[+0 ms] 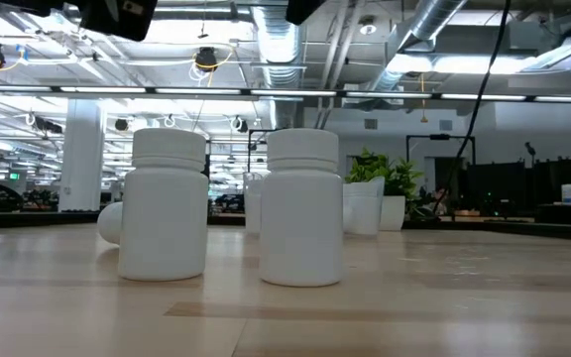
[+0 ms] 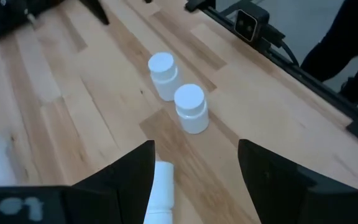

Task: Pick and place pill bottles into a basket
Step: Put the white medicine bottle into the transparent bin

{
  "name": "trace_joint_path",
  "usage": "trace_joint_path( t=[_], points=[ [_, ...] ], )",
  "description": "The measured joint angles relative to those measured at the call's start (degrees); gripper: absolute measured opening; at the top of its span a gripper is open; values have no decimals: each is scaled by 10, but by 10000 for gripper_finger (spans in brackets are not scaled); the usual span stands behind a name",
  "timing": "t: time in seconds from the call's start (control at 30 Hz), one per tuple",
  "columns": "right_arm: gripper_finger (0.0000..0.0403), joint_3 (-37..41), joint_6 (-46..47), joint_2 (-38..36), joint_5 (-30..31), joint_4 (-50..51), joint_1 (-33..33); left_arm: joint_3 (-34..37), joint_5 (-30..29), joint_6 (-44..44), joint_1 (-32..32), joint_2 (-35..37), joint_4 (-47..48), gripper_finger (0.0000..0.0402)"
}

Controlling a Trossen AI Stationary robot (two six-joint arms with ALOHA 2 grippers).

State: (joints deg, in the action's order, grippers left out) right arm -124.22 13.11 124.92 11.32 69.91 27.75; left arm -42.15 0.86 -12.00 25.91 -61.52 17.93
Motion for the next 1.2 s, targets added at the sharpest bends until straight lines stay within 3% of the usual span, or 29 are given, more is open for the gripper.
trace_joint_path(
  t=[0.17, 0.33, 0.6, 0.93, 1.2],
  points=[
    [221, 0, -49, 0, -6, 30, 0, 0, 4, -29, 0, 0, 1, 220],
    [214, 12, -52, -1, -8, 45, 4, 0, 8, 16, 0, 0, -10, 220],
    [203, 74, -37, -9, -7, 23, 28, 29, 108, 54, 0, -4, -229, 220],
    [197, 191, 44, -73, 56, -42, 50, 199, 89, 142, 0, -5, -426, 220],
    [200, 308, 109, -108, 106, -188, 79, 213, 60, 142, 0, -4, -446, 220]
  ],
)
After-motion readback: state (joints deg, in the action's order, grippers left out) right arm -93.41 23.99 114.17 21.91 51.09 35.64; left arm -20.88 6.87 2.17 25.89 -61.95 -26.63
